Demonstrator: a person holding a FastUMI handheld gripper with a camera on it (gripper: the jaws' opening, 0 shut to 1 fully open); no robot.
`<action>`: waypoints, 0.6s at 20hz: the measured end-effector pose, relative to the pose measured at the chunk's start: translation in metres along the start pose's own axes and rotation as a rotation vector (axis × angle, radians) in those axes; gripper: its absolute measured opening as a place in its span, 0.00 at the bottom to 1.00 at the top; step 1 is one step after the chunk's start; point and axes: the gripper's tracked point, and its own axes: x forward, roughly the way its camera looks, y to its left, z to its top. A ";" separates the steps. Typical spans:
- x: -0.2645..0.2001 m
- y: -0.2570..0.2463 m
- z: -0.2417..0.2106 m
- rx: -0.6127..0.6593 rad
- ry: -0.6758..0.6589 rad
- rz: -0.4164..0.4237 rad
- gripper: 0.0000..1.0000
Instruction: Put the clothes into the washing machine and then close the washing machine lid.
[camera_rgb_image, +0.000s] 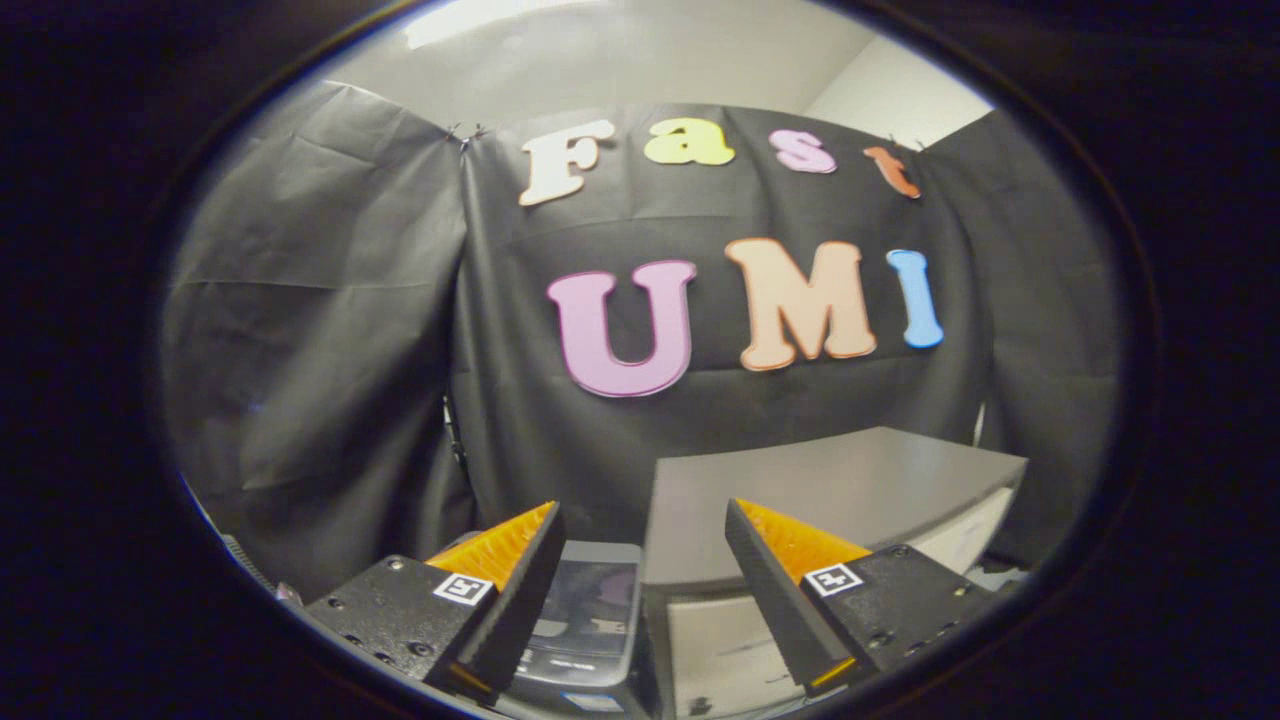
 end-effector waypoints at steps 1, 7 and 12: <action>-0.008 -0.005 -0.002 0.020 -0.011 -0.002 0.97; -0.054 -0.055 -0.018 0.049 -0.041 -0.082 0.96; -0.083 -0.074 -0.046 0.021 -0.011 -0.100 0.97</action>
